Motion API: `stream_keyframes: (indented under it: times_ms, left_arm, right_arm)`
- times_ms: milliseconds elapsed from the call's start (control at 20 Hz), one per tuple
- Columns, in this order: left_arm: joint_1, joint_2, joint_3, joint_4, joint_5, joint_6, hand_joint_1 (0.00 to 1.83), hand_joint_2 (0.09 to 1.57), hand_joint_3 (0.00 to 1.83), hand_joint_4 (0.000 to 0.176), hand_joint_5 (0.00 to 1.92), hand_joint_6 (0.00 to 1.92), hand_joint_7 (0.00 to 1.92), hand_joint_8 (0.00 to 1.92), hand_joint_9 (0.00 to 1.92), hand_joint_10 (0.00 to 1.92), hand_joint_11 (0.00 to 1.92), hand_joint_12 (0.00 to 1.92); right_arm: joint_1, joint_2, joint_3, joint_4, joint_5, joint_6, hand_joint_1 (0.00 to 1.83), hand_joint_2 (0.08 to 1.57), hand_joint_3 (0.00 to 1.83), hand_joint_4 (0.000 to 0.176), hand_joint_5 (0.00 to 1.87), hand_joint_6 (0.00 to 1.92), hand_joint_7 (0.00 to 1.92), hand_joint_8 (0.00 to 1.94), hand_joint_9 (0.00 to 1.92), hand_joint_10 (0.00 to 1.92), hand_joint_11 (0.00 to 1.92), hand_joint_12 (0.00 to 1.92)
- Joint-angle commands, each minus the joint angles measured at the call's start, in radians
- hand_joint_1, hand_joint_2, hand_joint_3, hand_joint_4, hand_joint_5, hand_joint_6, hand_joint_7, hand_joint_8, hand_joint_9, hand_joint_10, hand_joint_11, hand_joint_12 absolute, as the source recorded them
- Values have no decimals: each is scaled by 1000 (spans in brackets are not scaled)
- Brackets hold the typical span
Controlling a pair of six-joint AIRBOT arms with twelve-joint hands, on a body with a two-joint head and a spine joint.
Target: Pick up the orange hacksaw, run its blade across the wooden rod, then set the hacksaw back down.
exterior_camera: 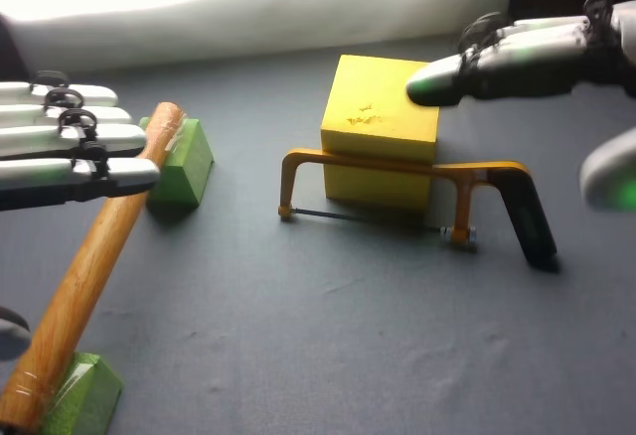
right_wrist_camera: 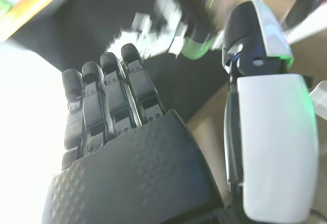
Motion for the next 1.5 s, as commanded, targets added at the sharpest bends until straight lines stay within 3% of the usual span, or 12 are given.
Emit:
stream_keyframes:
  times_ms: [0,100,200,550,600,650,700,800,950,1150,1300,1450]
  left_arm:
    - [-15,10,-3,-73,-7,-1,65,1217,6,0,52,4,16,5,0,0,0,0]
    - [0,37,-37,-80,91,-2,36,1229,8,0,72,9,42,11,9,3,18,9]
    - [34,74,-78,-135,164,-9,47,1233,7,0,63,3,36,6,0,0,11,7]
    - [90,174,-186,-132,225,-16,0,1258,8,0,65,9,34,12,20,7,18,9]
    - [106,188,-205,-131,227,-18,0,1259,8,0,70,10,36,11,21,7,22,10]
    - [119,204,-227,-121,240,-27,0,1260,7,0,70,10,37,11,22,7,22,11]
    - [118,206,-230,-89,238,-46,0,1260,7,0,70,10,37,11,22,7,22,11]
    - [116,209,-234,-62,242,-55,0,1268,10,0,72,9,39,10,14,3,10,6]
    - [115,212,-252,-41,309,-64,0,1263,5,0,73,7,46,10,32,9,28,16]
    - [114,201,-282,33,368,-90,0,1268,5,0,50,0,12,0,1,0,0,0]
    - [114,177,-290,73,436,-90,0,1265,2,0,62,5,21,4,1,0,4,2]
    - [129,164,-292,83,479,-90,0,1269,3,0,59,2,32,7,5,1,2,1]
  right_arm:
    - [-3,11,3,63,-2,84,0,1030,1,0,138,2,122,1,134,1,0,486]
    - [-42,24,3,62,-101,346,54,1029,0,0,123,1,125,1,143,3,0,523]
    - [-80,31,21,62,-149,467,134,1038,2,0,103,0,108,0,130,1,0,474]
    - [-160,16,213,26,-77,554,442,1067,2,0,26,0,17,1,48,0,0,285]
    - [-181,13,221,26,-82,599,516,1071,3,0,11,1,8,0,48,0,0,278]
    - [-239,7,223,26,-88,754,532,1073,3,0,8,1,7,0,48,0,0,276]
    - [-264,3,225,26,-77,827,532,1073,3,0,8,1,7,0,48,0,0,276]
    - [-289,-7,235,26,-62,886,646,1068,0,0,17,3,4,0,46,0,0,305]
    - [-312,-31,270,26,-61,894,938,992,0,0,103,22,62,11,94,9,0,428]
    - [-348,-75,342,62,-19,831,1053,1033,2,0,117,7,65,5,87,7,0,447]
    - [-418,-128,377,227,15,694,1041,1066,9,0,102,1,53,1,68,1,0,437]
    - [-486,-175,378,491,22,503,1063,1064,2,0,83,5,47,4,76,5,0,453]
